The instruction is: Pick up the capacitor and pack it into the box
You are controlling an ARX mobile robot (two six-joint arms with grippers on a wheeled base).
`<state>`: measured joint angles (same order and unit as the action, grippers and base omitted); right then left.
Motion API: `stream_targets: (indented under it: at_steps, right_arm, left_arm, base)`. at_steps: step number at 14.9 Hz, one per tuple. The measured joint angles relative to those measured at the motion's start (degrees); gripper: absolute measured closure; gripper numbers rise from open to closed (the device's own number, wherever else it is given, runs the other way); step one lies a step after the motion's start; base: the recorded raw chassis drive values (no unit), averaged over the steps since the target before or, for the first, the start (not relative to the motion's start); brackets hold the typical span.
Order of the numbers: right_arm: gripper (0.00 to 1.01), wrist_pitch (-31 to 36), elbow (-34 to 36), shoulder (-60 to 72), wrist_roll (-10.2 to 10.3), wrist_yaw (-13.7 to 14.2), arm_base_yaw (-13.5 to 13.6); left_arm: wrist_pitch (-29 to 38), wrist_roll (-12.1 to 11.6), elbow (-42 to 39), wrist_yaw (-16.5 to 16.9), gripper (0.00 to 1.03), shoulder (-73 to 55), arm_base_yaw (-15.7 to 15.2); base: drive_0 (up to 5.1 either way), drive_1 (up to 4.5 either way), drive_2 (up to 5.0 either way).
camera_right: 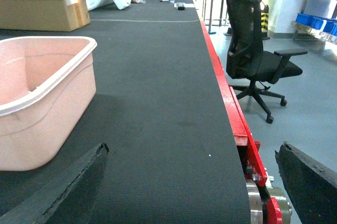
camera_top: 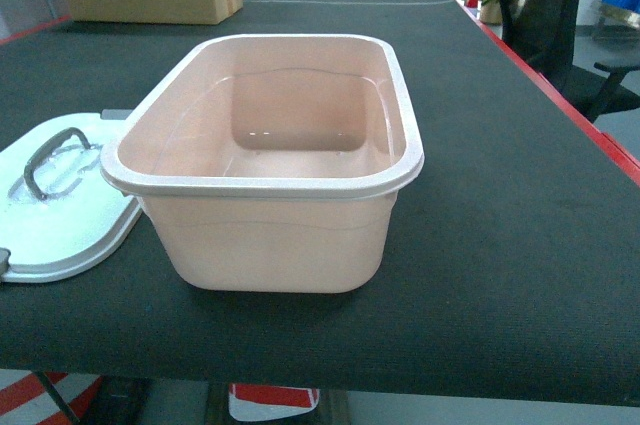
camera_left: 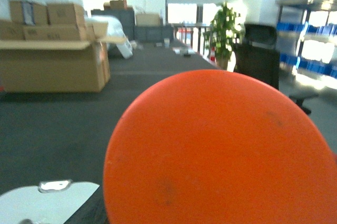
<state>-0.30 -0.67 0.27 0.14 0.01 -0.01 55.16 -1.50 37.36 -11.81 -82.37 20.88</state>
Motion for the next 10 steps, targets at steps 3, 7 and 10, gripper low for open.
stream_targets:
  at_steps: [3, 7, 10]
  right_arm:
    - [0.03, 0.00, 0.00, 0.00, 0.00, 0.00, 0.00]
    - [0.03, 0.00, 0.00, 0.00, 0.00, 0.00, 0.00]
    - [0.03, 0.00, 0.00, 0.00, 0.00, 0.00, 0.00]
  left_arm:
    - [-4.52, -0.17, 19.45, 0.90, 0.48, -22.82, 0.46]
    - [-4.15, -0.17, 20.41, 1.05, 0.04, -23.10, 0.39]
    - [4.24, -0.04, 14.73, 3.17, 0.05, -19.89, -2.08]
  base:
    - [0.0, 0.00, 0.0]
    - [0.0, 0.00, 0.0]
    - [0.0, 0.00, 0.0]
